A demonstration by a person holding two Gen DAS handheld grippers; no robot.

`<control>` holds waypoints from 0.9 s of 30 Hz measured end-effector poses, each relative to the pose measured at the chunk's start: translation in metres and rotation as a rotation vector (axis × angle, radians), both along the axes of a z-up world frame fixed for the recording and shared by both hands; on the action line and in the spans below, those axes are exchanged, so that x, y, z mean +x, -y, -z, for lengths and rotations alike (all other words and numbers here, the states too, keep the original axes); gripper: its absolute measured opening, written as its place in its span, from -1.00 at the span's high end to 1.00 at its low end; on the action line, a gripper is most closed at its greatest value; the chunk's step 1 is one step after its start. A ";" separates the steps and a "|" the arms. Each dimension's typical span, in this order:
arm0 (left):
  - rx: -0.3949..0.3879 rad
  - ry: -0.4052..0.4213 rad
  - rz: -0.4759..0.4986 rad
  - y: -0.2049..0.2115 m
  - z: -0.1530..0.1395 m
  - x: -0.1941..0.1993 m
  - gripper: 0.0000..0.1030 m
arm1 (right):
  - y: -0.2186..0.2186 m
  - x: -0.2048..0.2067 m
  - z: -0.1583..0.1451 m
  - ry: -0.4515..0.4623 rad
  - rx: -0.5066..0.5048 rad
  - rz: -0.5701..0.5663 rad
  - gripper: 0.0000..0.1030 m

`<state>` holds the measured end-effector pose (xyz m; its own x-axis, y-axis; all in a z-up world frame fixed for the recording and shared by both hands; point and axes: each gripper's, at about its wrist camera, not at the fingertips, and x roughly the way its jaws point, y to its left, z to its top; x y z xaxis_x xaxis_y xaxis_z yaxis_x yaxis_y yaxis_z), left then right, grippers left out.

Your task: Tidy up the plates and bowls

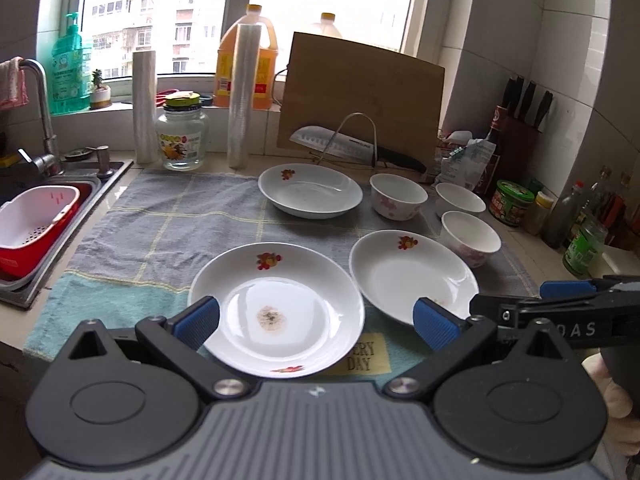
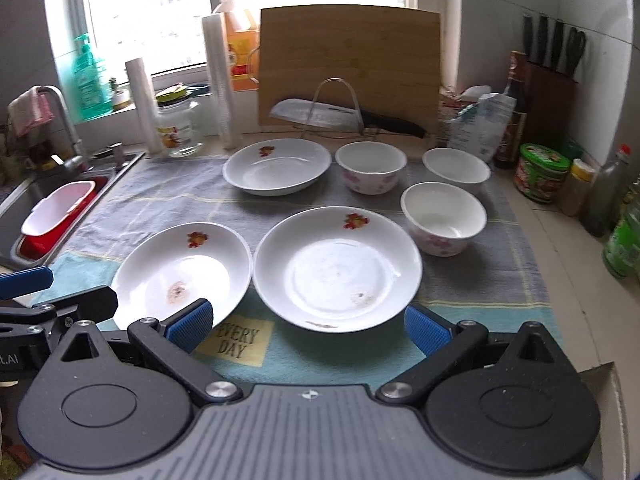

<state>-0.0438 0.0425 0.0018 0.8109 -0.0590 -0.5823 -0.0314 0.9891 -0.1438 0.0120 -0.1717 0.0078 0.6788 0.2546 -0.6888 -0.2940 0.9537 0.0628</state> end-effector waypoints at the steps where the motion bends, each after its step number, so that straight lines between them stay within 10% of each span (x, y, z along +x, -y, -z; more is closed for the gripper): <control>1: 0.002 0.001 -0.002 -0.002 0.001 -0.002 -0.99 | -0.001 -0.001 0.001 0.001 0.004 -0.011 -1.00; 27: 0.039 -0.027 -0.226 -0.051 0.036 -0.011 -0.99 | -0.081 0.028 0.087 -0.157 -0.059 -0.403 -1.00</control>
<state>-0.0546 0.0934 -0.0343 0.7849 0.1455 -0.6023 -0.2560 0.9613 -0.1013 0.0402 -0.0912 -0.0788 0.4190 0.4352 -0.7969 -0.6349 0.7679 0.0855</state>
